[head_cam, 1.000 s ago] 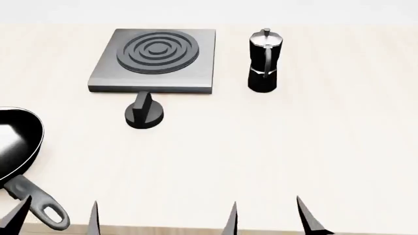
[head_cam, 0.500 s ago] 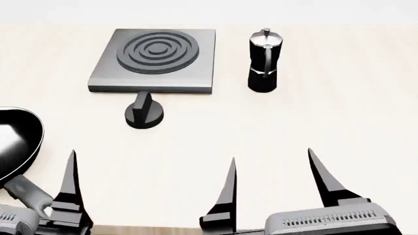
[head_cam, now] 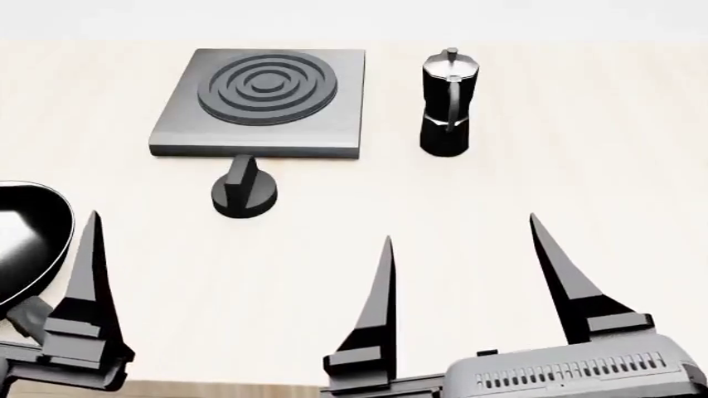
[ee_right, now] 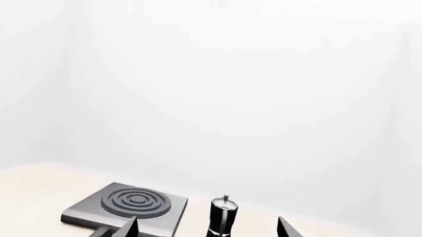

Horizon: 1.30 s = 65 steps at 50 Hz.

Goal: Turn on the stove.

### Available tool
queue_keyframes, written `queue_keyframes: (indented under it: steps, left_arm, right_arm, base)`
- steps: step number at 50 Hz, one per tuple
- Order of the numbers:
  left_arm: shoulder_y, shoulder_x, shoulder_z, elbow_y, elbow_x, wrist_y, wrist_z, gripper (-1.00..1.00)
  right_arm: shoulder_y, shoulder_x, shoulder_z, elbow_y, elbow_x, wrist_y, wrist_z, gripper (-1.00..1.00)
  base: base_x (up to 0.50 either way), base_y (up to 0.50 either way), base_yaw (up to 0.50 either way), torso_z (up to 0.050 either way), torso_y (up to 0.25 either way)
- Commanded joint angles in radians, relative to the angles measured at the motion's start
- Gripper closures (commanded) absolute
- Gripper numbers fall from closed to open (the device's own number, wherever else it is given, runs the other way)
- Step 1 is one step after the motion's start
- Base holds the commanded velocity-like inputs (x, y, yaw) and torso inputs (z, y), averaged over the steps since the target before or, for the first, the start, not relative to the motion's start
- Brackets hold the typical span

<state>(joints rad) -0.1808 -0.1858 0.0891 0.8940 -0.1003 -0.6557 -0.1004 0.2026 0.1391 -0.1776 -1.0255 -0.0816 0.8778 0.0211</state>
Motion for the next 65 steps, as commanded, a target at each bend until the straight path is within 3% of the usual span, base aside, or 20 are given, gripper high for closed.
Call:
queue_keyframes:
  steps: [1, 65]
  left_arm:
    - [-0.010, -0.009, 0.007, 0.046, -0.009, -0.041, -0.012, -1.00]
    - [-0.015, -0.063, 0.065, 0.027, 0.036, -0.039, -0.077, -1.00]
  right_arm:
    - [-0.014, -0.137, 0.011, -0.021, -0.227, -0.016, -0.201, -1.00]
    - [-0.010, -0.136, -0.023, -0.021, -0.267, 0.000, -0.216, -1.00]
  base:
    - [0.00, 0.04, 0.00, 0.000, 0.000]
    - [0.00, 0.08, 0.00, 0.000, 0.000]
